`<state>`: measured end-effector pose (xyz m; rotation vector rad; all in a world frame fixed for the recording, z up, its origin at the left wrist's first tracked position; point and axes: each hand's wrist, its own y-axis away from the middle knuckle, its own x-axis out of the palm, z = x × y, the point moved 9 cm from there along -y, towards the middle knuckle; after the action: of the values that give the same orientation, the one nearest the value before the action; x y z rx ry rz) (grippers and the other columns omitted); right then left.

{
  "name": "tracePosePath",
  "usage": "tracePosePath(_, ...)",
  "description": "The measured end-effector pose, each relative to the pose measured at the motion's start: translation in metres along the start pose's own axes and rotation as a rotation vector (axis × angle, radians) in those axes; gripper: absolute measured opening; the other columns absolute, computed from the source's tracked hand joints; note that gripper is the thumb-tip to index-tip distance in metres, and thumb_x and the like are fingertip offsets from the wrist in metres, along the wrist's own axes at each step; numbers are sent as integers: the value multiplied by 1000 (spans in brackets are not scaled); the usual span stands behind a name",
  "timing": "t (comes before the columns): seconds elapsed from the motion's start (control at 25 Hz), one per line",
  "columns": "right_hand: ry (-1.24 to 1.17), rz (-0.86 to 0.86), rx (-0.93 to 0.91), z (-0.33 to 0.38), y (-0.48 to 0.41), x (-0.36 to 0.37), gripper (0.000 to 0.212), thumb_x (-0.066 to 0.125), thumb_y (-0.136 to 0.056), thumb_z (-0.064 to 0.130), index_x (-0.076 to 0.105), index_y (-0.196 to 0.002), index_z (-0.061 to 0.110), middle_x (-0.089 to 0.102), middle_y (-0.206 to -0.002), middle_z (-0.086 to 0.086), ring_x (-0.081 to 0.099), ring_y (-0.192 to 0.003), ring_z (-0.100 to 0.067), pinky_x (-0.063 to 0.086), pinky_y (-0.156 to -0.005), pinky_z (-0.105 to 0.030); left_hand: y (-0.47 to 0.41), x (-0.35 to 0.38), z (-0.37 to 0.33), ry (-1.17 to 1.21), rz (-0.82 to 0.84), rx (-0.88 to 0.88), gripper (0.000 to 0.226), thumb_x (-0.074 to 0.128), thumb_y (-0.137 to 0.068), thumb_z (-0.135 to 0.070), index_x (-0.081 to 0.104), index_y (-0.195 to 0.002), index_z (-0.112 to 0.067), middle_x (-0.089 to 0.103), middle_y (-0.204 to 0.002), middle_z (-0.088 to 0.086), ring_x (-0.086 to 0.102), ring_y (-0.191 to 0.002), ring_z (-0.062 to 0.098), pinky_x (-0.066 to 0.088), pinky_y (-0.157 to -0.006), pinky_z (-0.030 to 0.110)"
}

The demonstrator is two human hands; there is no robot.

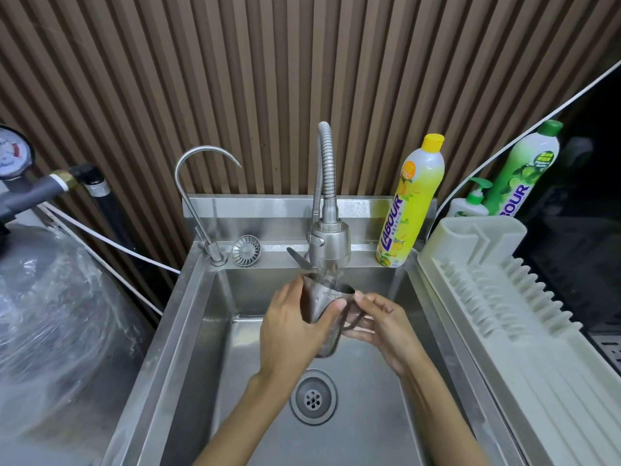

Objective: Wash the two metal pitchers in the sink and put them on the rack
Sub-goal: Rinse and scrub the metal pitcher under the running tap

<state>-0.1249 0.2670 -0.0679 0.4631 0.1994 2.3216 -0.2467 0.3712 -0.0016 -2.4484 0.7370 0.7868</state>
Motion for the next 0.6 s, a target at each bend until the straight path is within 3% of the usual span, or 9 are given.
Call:
tracePosePath(0.08, 228, -70, 15, 15, 1, -6, 23, 67, -82, 25, 54, -68, 12, 71, -74, -5, 71, -66, -16, 58, -60, -33, 4, 9, 20, 115, 44, -148, 35, 62, -67, -63, 58, -77, -30, 66, -74, -9, 64, -77, 10, 45, -70, 22)
tracePosePath(0.16, 539, -204, -167, 51, 7, -12, 28, 70, -80, 24, 51, -61, 14, 67, -65, 0, 66, -61, -8, 54, -61, -27, 7, 35, 35, 459, 218, -290, 16, 72, -72, -41, 62, -84, -38, 73, -87, -9, 67, -85, 5, 51, -84, 23)
tracePosePath(0.24, 749, -269, -380, 80, 19, 0, 27, 71, -78, 21, 52, -61, 14, 68, -69, 8, 62, -63, 4, 48, -65, -13, 4, 55, 33, 758, 342, -318, 33, 76, -72, -17, 64, -100, -31, 73, -107, -2, 65, -98, 9, 51, -94, 29)
tracePosePath(0.32, 724, -192, -511, 87, 27, 16, 25, 69, -79, 17, 53, -64, 26, 71, -96, 14, 65, -86, 7, 49, -80, -11, -7, 54, 27, 907, 306, -264, 52, 77, -65, -1, 60, -108, -26, 72, -108, -9, 63, -104, 6, 51, -87, 19)
tracePosePath(0.4, 643, -137, -581, 81, 29, 21, 32, 66, -83, 14, 51, -68, 38, 67, -112, 17, 64, -104, 0, 49, -89, -16, -19, 46, 22, 952, 228, -185, 69, 73, -63, 11, 54, -116, -28, 69, -110, -13, 62, -105, -1, 50, -84, 14)
tracePosePath(0.48, 410, -80, -539, 62, 21, 18, 26, 62, -85, 8, 50, -70, 25, 63, -122, 13, 59, -112, 4, 46, -92, -13, -26, 33, 19, 876, 167, -111, 82, 69, -65, 19, 48, -120, -38, 63, -117, -22, 57, -111, -8, 46, -92, 11)
tracePosePath(0.52, 291, -50, -479, 49, 14, 17, 22, 62, -85, 6, 48, -70, 14, 62, -123, 10, 57, -114, 5, 45, -92, -11, -26, 22, 15, 780, 138, -42, 85, 70, -65, 16, 45, -120, -43, 59, -122, -26, 52, -118, -8, 42, -98, 10)
tracePosePath(0.6, 88, 13, -364, 23, 2, 19, 21, 65, -83, 13, 48, -70, 9, 66, -116, 1, 59, -114, -4, 44, -94, -17, -23, 6, 3, 502, 113, 102, 83, 77, -64, 0, 40, -124, -44, 50, -132, -21, 45, -126, -3, 33, -105, 8)
